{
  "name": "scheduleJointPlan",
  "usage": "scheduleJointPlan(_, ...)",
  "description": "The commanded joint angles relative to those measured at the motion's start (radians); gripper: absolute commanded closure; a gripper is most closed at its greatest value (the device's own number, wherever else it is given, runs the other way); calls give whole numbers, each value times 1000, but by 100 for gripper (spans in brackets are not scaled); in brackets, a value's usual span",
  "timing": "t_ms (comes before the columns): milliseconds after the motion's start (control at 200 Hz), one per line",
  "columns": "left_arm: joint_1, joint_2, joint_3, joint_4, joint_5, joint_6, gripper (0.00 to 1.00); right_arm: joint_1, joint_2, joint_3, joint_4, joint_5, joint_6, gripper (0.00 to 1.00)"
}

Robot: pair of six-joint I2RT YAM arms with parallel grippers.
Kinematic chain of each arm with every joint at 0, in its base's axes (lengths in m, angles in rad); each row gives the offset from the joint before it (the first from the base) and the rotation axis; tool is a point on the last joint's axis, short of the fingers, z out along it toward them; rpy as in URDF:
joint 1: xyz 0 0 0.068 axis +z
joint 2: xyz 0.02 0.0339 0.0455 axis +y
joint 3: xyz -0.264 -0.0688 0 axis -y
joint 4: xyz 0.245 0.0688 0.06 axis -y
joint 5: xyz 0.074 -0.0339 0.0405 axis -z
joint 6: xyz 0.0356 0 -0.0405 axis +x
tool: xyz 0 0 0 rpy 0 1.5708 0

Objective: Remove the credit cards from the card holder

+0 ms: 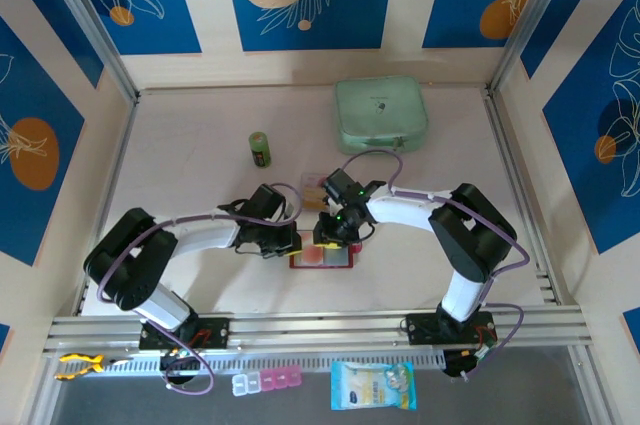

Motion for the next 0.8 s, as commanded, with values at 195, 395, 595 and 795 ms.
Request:
scheduleJointPlan(195, -7, 27, 21, -58, -30, 14, 99, -16, 4, -44, 76, -91, 31, 72)
scheduleJointPlan(395, -7, 29, 18, -53, -28, 12, 99, -29, -19, -80, 143, -141, 56, 72)
scheduleJointPlan(595, -7, 29, 17, -53, -28, 11, 99, -40, -54, -113, 193, -170, 77, 74)
scheduleJointPlan(795, -7, 30, 15, -50, -28, 11, 99, -45, -68, -120, 198, -176, 84, 77)
